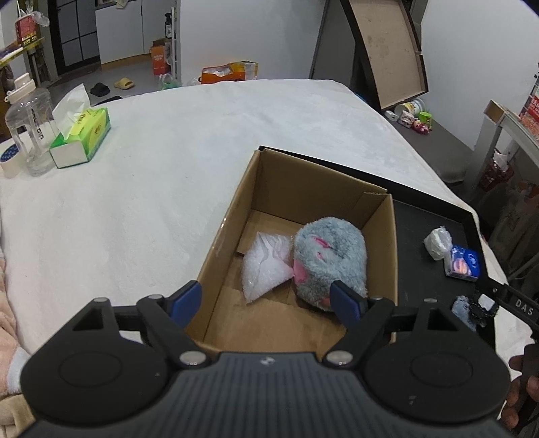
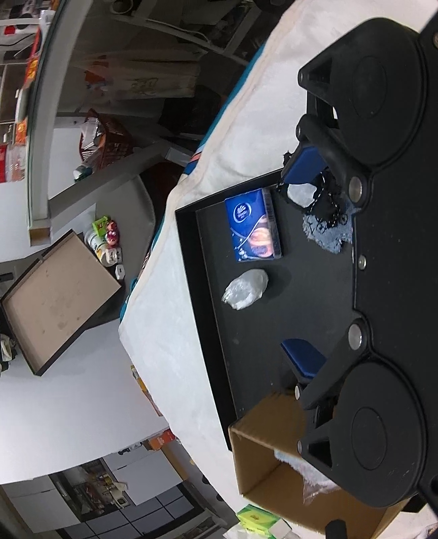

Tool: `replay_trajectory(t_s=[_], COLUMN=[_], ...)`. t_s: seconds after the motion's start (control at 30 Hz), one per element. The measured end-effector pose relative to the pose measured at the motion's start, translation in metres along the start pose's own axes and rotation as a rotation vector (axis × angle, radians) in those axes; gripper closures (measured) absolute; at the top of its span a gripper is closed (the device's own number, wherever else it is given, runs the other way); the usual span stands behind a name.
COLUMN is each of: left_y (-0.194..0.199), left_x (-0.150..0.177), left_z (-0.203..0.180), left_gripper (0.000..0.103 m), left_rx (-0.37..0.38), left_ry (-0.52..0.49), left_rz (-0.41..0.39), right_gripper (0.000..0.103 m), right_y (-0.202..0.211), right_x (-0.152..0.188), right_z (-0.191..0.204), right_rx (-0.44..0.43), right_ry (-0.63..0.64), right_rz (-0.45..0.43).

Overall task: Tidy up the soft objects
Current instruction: 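Move the right tool toward the black lace item on the tray, then close the right tool on the black lace item and lift it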

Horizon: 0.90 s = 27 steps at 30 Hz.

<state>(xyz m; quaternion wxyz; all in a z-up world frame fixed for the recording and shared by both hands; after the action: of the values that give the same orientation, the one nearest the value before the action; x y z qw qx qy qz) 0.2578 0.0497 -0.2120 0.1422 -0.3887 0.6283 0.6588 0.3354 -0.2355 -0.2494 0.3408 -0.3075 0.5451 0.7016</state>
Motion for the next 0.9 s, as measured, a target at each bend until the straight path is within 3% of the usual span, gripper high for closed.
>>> replay_trajectory(t_s=[0.27, 0.57, 0.77, 0.9], left_y=[-0.009, -0.015, -0.016, -0.015], left_x=[-0.003, -0.002, -0.002, -0.002], left_z=[-0.007, -0.015, -0.02, -0.023], left_gripper=[0.021, 0.021, 0.021, 0.021], left_rx=[-0.041, -0.071, -0.081, -0.078], left_ry=[-0.018, -0.038, -0.048, -0.058], left_rz=[0.004, 0.013, 0.015, 0.01], right_gripper=[0.006, 0.019, 0.042, 0.067], right_y=[-0.012, -0.031, -0.032, -0.033], right_x=[0.005, 0.017, 0.022, 0.022], right_z=[-0.022, -0.048, -0.048, -0.052], right_rx=[0.038, 0.089, 0.116, 0.143], right_ry=[-0.031, -0.065, -0.015, 0.007], right_rz=[-0.01, 0.043, 0.055, 0.059])
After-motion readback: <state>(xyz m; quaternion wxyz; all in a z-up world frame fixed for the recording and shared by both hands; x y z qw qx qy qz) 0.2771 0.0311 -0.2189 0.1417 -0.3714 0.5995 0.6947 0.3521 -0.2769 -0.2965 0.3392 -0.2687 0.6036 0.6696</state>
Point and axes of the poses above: each gripper's, at about its wrist camera, not at the fingertips, and y roughly against the way its jaws point, z to its left, x to its underside, the point moved 8 cm from there along -y, roughly the way its jaws point, and after that the axes turned 8 degrees about -z, right-handed, at the moved point
